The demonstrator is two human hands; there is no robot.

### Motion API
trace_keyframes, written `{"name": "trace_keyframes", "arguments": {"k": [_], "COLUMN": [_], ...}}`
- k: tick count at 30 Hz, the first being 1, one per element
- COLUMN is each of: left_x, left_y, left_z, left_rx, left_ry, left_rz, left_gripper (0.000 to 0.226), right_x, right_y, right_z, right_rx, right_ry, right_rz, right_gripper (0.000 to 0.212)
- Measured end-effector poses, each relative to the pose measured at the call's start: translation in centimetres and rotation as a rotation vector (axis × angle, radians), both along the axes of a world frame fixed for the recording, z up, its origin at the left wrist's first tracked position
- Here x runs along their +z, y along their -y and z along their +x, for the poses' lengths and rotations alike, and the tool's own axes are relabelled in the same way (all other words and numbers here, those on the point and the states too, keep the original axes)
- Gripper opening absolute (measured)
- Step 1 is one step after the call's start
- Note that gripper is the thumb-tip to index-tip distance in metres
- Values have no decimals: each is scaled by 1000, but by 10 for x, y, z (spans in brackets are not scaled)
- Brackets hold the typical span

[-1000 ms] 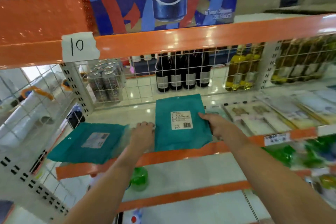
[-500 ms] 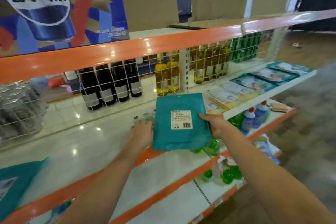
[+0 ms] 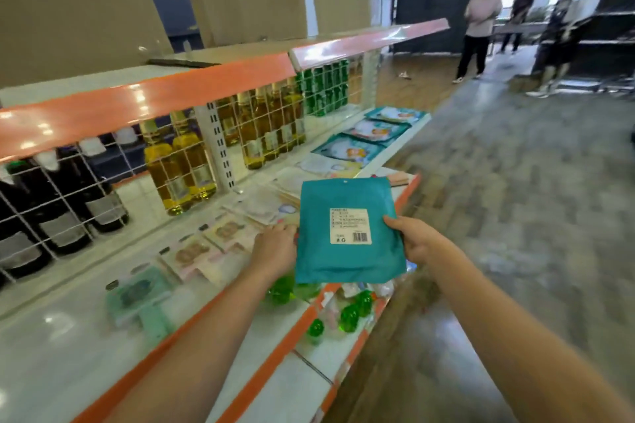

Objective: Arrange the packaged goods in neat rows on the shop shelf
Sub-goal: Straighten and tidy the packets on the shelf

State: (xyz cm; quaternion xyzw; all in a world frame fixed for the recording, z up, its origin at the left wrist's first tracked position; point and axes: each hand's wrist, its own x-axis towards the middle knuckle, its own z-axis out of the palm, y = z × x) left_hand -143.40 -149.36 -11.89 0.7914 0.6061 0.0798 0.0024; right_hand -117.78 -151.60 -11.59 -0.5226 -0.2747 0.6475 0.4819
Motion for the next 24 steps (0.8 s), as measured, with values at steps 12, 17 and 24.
{"name": "trace_keyframes", "arguments": {"k": [12,17,24], "left_x": [-5,-21,-63], "left_y": [-82,-100,-85], "left_z": [120,169,217], "left_rx": [-318,-470,-598], "left_ry": [56,83,191], "left_rz": [-25,-70,-269], "left_gripper": [33,31,29], "right_x": [-13,-27,-60], "right_y": [10,26,57], "right_z": [100,127,152], "right_rx": [-343,-488,-624], "right_ry": [18,12,15], "right_rz": [-13,-31,-129], "right_gripper": [38,36,34]}}
